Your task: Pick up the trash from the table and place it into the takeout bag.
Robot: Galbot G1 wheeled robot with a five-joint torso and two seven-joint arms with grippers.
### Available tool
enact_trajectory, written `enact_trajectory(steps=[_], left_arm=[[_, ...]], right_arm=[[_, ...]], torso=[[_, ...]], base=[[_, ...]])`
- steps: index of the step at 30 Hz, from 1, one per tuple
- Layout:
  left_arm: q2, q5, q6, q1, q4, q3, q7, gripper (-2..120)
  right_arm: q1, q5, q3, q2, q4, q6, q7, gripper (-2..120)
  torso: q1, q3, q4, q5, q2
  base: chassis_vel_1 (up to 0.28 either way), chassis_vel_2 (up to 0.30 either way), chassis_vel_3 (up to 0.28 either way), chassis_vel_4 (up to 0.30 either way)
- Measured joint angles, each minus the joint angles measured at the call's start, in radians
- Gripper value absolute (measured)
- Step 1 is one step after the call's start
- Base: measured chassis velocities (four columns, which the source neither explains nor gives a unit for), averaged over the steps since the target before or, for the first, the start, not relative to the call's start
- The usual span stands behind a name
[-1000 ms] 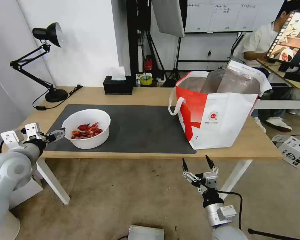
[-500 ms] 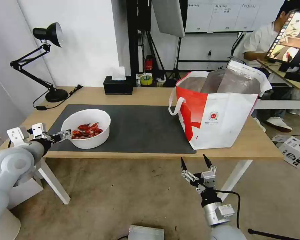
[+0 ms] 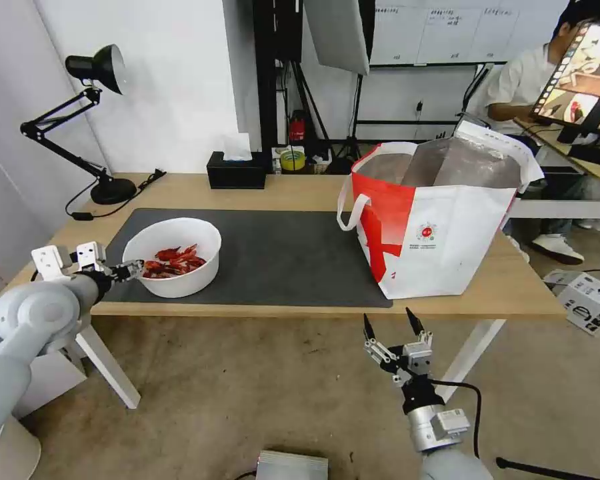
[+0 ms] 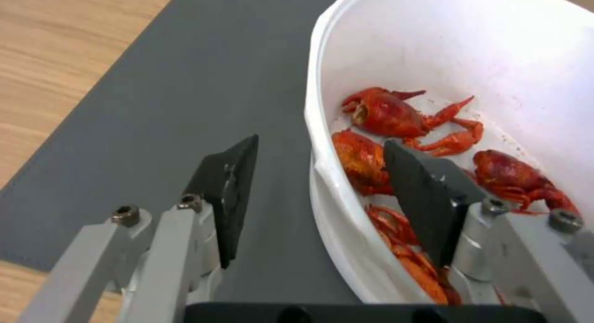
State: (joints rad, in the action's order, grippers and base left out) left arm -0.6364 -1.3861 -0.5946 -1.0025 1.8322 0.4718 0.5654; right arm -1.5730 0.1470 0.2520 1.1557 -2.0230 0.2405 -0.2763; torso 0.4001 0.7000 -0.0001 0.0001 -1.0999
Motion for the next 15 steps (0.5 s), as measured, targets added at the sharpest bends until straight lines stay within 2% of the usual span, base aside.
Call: enact_trajectory(steps=[3, 8, 13, 15], left_arm=[[0.010, -0.005, -0.006, 0.010, -0.006, -0.015, 0.000, 51], [0.031, -0.008, -0.017, 0.022, -0.015, -0.045, -0.001, 37], [0.040, -0.010, -0.020, 0.039, -0.021, -0.065, -0.001, 34], [0.045, -0.011, -0.020, 0.047, -0.023, -0.072, -0.001, 27]], right_arm=[[0.002, 0.000, 0.000, 0.003, 0.004, 0.000, 0.000, 84], [0.009, 0.000, -0.003, 0.008, 0.011, 0.000, -0.001, 82], [0.011, -0.001, -0.004, 0.010, 0.016, 0.000, -0.001, 82], [0.011, -0.001, -0.005, 0.010, 0.017, 0.000, -0.002, 80]], torso=[[0.000, 0.000, 0.0000, 0.0000, 0.000], [0.000, 0.000, 0.0001, -0.0001, 0.000], [0.000, 0.000, 0.0001, -0.0001, 0.000], [0.000, 0.000, 0.0000, -0.0001, 0.000]], base=[[0.000, 0.000, 0.000, 0.000], [0.000, 0.000, 0.000, 0.000], [0.000, 0.000, 0.000, 0.000], [0.000, 0.000, 0.000, 0.000]])
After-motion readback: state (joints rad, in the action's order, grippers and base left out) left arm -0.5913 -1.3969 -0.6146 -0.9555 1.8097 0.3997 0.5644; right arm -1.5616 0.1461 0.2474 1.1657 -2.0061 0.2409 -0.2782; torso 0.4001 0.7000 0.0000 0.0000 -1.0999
